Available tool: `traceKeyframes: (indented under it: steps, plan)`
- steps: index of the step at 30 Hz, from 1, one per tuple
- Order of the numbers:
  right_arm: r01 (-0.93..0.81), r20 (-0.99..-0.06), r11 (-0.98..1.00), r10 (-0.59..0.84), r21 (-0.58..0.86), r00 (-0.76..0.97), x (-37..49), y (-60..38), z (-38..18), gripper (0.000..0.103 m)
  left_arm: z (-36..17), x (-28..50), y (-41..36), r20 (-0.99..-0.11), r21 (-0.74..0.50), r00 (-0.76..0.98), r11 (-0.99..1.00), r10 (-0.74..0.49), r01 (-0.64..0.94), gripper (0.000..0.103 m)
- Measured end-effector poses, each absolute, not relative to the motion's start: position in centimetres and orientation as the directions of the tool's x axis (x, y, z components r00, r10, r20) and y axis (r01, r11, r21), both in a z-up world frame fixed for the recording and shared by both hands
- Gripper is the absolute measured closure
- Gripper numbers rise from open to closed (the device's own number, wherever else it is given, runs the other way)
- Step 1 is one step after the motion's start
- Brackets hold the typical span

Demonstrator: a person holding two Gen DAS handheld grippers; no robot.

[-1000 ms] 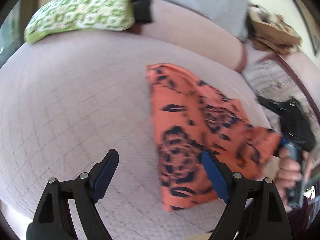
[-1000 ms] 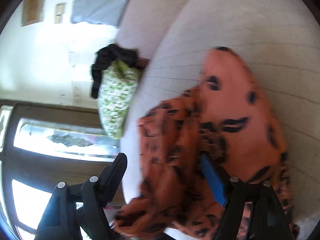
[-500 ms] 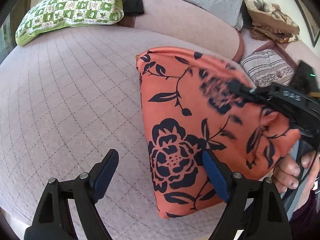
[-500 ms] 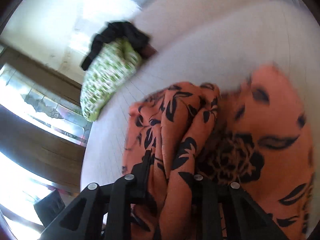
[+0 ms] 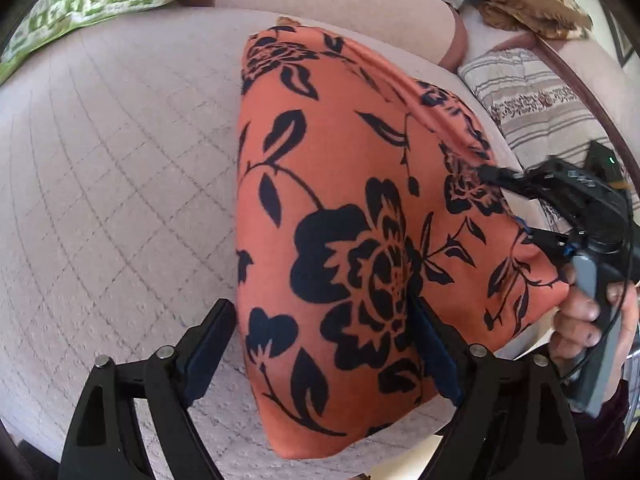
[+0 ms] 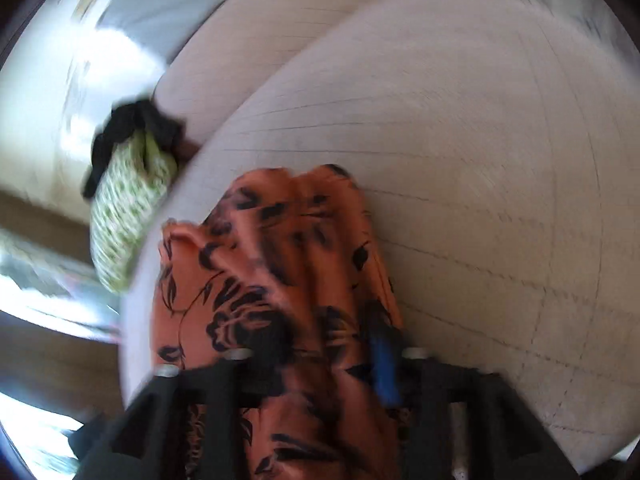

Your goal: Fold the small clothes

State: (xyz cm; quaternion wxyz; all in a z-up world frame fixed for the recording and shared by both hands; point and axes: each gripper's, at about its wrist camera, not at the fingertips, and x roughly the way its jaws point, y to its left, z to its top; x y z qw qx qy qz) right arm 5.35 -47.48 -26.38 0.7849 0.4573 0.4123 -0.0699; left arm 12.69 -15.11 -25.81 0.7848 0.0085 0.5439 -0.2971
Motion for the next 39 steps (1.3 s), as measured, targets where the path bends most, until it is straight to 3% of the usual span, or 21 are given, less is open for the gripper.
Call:
traceKeyframes:
  steps: [4, 8, 11, 13, 14, 18, 22, 27, 31, 33, 34, 39]
  plan:
    - [0.418, -0.627, 0.646, 0.121, 0.638, 0.769, 4.3, -47.5, -22.4, 0.048, -26.0, 12.7, -14.9, -0.862, -0.297, 0.240, 0.828, -0.446, 0.475, 0.011]
    - [0.237, -0.531, 0.698, 0.238, 0.676, 0.813, 7.1, -45.1, -19.9, 0.058, -26.1, 12.1, -15.5, -0.864, -0.256, 0.267, 0.829, -0.427, 0.497, 0.011]
    - [0.256, -0.601, 0.702, 0.299, 0.664, 0.741, 9.9, -43.6, -21.5, 0.058, -26.4, 11.7, -15.9, -0.865, -0.249, 0.269, 0.829, -0.422, 0.501, 0.010]
    - [0.423, -0.724, 0.662, 0.271, 0.618, 0.634, 12.0, -44.8, -25.4, 0.059, -26.5, 11.7, -15.9, -0.867, -0.256, 0.265, 0.832, -0.423, 0.492, 0.008]
    - [0.475, -0.743, 0.625, 0.274, 0.620, 0.610, 12.3, -45.7, -26.9, 0.062, -26.5, 11.3, -15.6, -0.867, -0.256, 0.264, 0.831, -0.424, 0.493, 0.008]
    - [0.470, -0.646, 0.463, 0.368, 0.751, 0.669, 10.8, -48.2, -27.8, 0.063, -26.2, 10.6, -15.6, -0.870, -0.230, 0.275, 0.831, -0.409, 0.507, 0.008]
    - [0.397, -0.611, 0.527, 0.329, 0.752, 0.720, 7.7, -48.4, -24.6, 0.060, -24.5, 10.2, -14.9, -0.862, -0.211, 0.301, 0.829, -0.408, 0.518, 0.008]
    - [0.246, -0.549, 0.589, 0.415, 0.770, 0.725, 2.7, -46.9, -20.9, 0.060, -21.6, 10.2, -13.7, -0.825, -0.174, 0.393, 0.843, -0.407, 0.509, 0.008]
    - [0.218, -0.589, 0.635, 0.459, 0.741, 0.665, 2.1, -43.9, -20.8, 0.060, -22.1, 11.2, -13.2, -0.833, -0.172, 0.393, 0.856, -0.391, 0.488, 0.008]
    - [0.305, -0.719, 0.702, 0.418, 0.643, 0.555, 1.5, -42.9, -23.7, 0.059, -23.1, 11.7, -13.7, -0.853, -0.163, 0.370, 0.861, -0.369, 0.482, 0.008]
    - [0.343, -0.768, 0.723, 0.398, 0.599, 0.502, 1.3, -42.7, -25.3, 0.067, -24.0, 11.8, -13.9, -0.861, -0.175, 0.349, 0.860, -0.370, 0.480, 0.008]
    - [0.316, -0.803, 0.781, 0.362, 0.538, 0.474, 0.6, -41.7, -25.5, 0.070, -25.6, 12.6, -13.1, -0.862, -0.283, 0.276, 0.857, -0.424, 0.431, 0.006]
